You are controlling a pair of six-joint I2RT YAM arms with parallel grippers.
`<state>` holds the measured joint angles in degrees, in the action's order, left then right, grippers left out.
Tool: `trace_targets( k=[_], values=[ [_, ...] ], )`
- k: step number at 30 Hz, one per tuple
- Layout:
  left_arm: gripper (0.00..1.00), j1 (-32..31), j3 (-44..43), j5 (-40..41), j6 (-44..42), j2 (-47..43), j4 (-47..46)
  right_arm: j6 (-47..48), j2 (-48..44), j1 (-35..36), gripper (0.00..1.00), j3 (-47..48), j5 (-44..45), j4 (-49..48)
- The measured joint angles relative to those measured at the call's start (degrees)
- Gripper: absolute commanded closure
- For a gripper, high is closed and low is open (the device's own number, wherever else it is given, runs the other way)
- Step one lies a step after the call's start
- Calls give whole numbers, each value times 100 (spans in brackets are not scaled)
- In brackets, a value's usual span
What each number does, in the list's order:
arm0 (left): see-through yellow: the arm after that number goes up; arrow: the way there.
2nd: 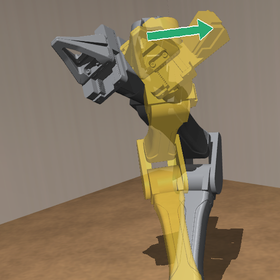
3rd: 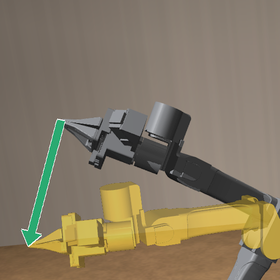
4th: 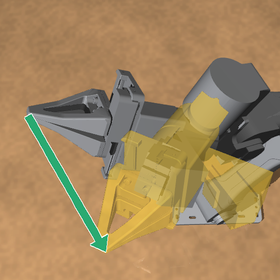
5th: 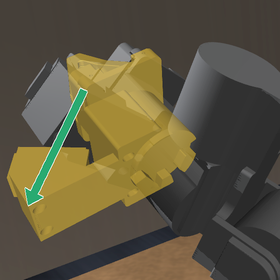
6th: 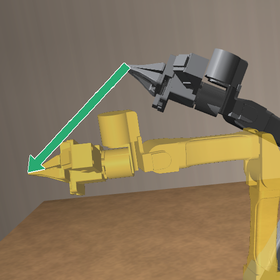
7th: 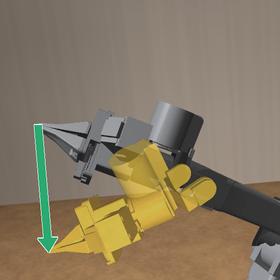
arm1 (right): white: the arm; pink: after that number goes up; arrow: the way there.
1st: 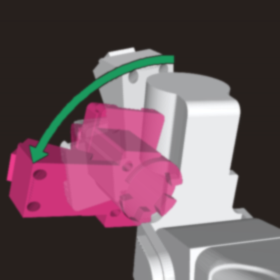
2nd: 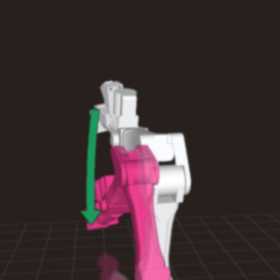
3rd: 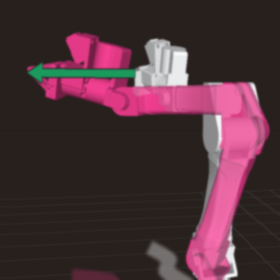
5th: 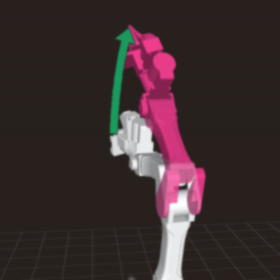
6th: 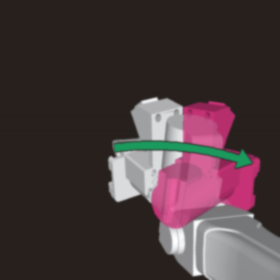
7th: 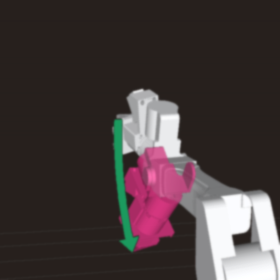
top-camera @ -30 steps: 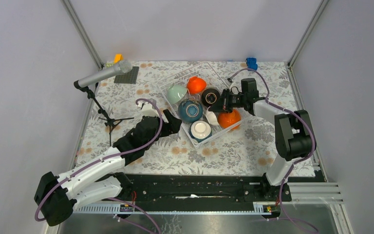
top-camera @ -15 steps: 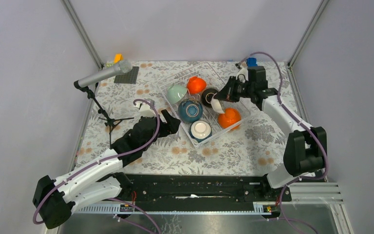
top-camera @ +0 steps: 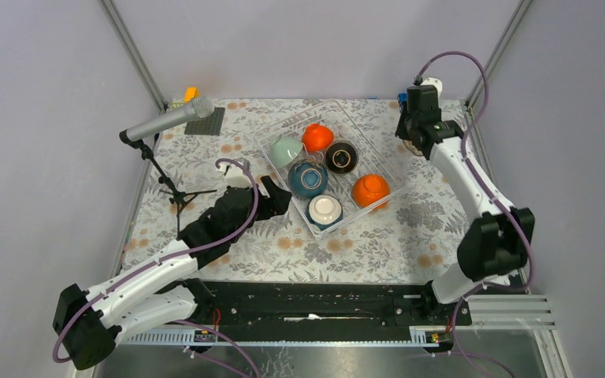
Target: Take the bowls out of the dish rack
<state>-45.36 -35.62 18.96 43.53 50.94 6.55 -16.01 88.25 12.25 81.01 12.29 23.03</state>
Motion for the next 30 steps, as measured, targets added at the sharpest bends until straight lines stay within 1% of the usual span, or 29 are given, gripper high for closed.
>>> trace_targets(
  k=[3,5,11,13,18,22,27,28,29,30],
  values=[
    [19,0,-52,35,-9,61,17,151,678,-90,100,527,769,162],
    [19,0,-105,70,-20,101,94,229,1318,-225,100,1010,1056,238],
    [19,0,-170,225,-46,94,258,474,3171,-514,100,2616,1012,656],
    [19,0,-181,297,-55,87,326,560,3611,-533,100,3014,903,741],
    [19,0,-188,455,-66,87,426,822,4380,-511,97,3829,680,898],
    [19,0,-214,544,-70,92,435,1088,4839,-507,97,4371,673,925],
    [18,0,-251,599,-68,96,433,1335,5112,-505,95,4481,723,927],
    [18,0,-251,601,-66,96,433,1366,5163,-503,92,4481,756,925],
    [18,0,-251,603,-66,98,433,1386,5224,-503,84,4481,782,929],
    [18,0,-251,601,-66,101,433,1401,5270,-501,66,4481,800,927]
  ],
)
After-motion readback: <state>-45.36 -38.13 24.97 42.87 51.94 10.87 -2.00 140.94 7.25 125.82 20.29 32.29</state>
